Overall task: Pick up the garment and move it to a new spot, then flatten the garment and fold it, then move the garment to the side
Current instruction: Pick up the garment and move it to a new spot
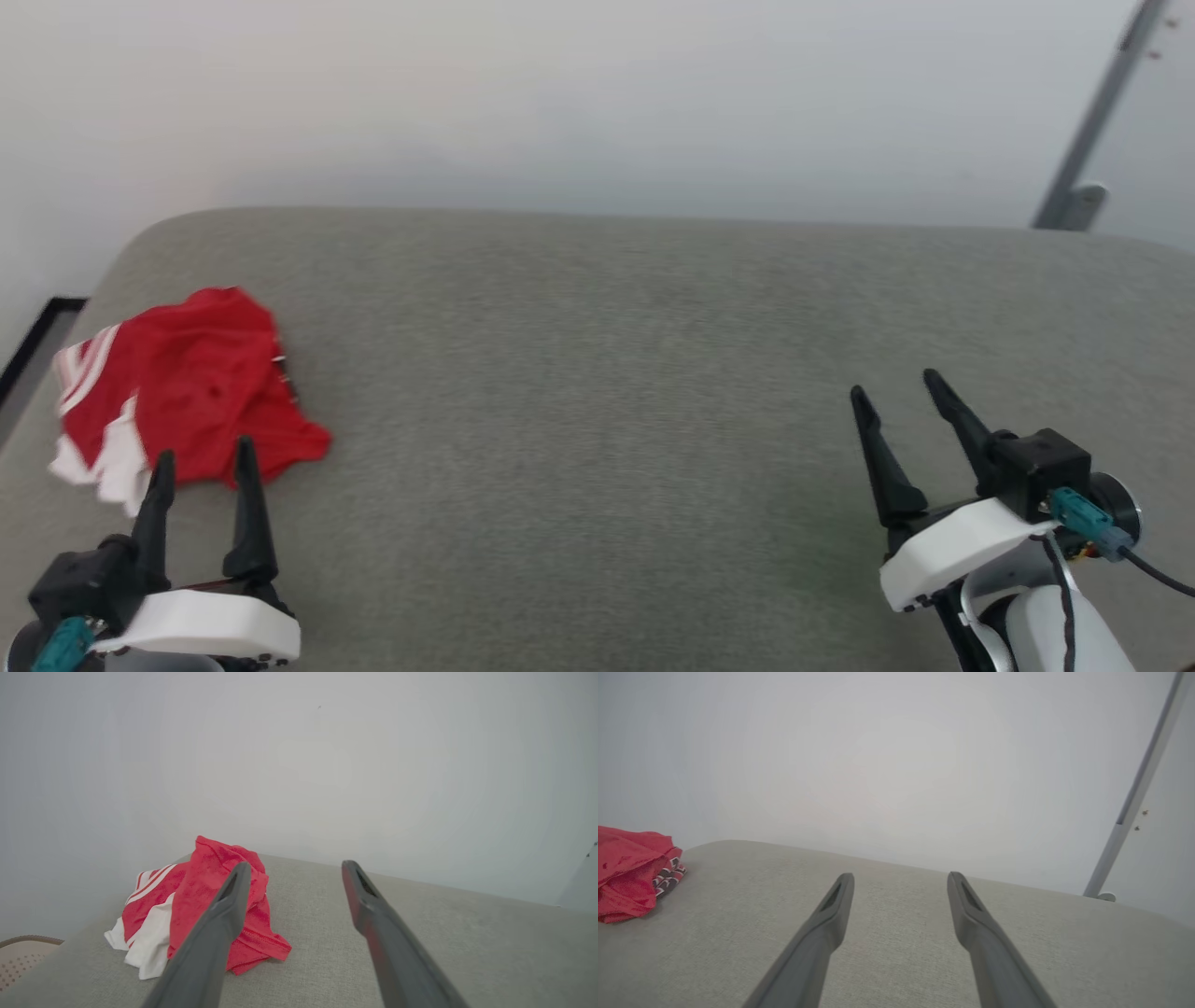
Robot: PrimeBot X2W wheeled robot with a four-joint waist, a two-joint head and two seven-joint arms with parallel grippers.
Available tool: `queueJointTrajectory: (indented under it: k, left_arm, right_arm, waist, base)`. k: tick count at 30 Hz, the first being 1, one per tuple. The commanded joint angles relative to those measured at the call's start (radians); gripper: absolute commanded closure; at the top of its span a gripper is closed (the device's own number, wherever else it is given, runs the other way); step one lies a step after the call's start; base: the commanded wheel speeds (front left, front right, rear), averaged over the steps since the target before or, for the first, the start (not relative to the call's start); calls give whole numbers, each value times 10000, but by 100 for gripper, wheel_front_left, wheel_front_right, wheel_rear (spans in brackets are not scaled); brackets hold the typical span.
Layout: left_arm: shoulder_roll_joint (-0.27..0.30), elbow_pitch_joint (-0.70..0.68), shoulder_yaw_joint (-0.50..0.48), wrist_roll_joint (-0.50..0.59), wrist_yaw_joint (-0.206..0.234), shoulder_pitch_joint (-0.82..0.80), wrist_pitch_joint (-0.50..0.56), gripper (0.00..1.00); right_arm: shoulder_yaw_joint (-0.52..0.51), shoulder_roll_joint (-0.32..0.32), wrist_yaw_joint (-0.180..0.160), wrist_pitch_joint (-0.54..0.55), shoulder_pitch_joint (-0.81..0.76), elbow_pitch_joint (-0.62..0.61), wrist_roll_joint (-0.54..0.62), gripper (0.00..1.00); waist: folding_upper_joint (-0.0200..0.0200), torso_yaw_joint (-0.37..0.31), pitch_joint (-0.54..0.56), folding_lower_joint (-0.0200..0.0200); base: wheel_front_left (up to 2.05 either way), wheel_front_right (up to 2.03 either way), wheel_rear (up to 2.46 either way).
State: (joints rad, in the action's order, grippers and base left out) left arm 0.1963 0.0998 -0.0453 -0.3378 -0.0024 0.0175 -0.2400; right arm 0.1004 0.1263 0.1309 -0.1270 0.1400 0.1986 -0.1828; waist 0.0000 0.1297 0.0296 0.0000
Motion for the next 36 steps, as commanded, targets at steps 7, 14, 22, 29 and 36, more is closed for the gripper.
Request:
queueJointTrajectory:
  k: [7,14,22,29,36]
  left_arm:
    - [156,-130,-285,-257,173,113,162,0]
    - [144,-165,-288,-384,197,100,242,0]
    - [256,171,-249,-610,112,-734,368,0]
    - [720,1104,-144,-761,-272,-2500,725,0]
    - [1219,2526,-35,-857,-616,-4334,954,0]
  right_arm:
    - [538,17,-3,104,254,57,-134,0]
    - [770,74,-3,194,350,58,-283,0]
    - [615,190,-3,354,428,-246,-231,0]
    - [525,415,-5,681,748,-664,-89,0]
    - [636,685,-5,1028,1249,-1123,86,0]
  waist:
    - [0,1486,137,0]
    - [0,2243,101,0]
    - [0,2447,-260,0]
    - [0,2206,-1027,0]
    - [0,1702,-2007,0]
  base:
    - [0,0,0]
    - [0,0,0]
    - [0,0,0]
    - [0,0,0]
    - [0,0,0]
